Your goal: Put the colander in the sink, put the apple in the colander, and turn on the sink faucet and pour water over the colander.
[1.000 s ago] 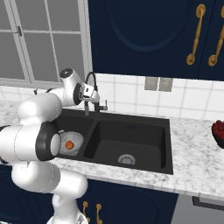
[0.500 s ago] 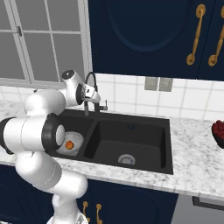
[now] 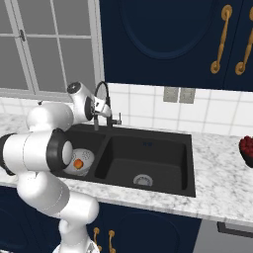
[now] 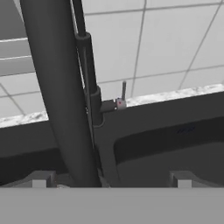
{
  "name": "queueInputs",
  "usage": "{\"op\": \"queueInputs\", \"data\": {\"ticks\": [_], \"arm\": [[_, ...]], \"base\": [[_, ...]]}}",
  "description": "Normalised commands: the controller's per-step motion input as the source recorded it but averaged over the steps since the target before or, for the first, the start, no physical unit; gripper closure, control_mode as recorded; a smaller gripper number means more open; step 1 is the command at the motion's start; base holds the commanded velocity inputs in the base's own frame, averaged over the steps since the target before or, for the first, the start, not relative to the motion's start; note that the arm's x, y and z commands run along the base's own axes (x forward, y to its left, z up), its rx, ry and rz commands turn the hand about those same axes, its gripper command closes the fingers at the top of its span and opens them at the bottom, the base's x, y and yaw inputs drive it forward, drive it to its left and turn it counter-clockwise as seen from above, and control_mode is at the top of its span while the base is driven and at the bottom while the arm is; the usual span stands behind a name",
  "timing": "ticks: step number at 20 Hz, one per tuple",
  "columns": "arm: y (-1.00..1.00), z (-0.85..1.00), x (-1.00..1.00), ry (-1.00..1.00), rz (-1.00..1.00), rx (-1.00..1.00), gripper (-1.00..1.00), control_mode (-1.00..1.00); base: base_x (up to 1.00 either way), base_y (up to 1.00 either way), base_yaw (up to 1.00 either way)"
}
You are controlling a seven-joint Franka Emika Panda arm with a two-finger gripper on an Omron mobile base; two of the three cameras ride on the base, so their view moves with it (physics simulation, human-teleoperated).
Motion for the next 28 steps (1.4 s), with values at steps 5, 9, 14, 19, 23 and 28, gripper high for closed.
{"op": "queueInputs", "data": {"ticks": [5, 9, 14, 19, 23, 28], "arm": [[0.13, -0.07, 0.49, 0.00, -0.03, 0.00, -1.00, -1.00], [0.15, 0.00, 0.56, 0.00, -0.06, 0.00, -1.00, -1.00], [0.21, 0.00, 0.64, 0.00, -0.05, 0.00, -1.00, -1.00], [0.17, 0.00, 0.59, 0.03, -0.05, 0.01, -1.00, -1.00], [0.06, 0.04, 0.59, 0.08, -0.03, 0.03, -1.00, -1.00], [0.00, 0.00, 0.48, 0.08, -0.03, 0.00, -1.00, -1.00]], "base": [[0.00, 0.00, 0.00], [0.00, 0.00, 0.00], [0.00, 0.00, 0.00], [0.00, 0.00, 0.00], [0.00, 0.00, 0.00], [0.00, 0.00, 0.00]]}}
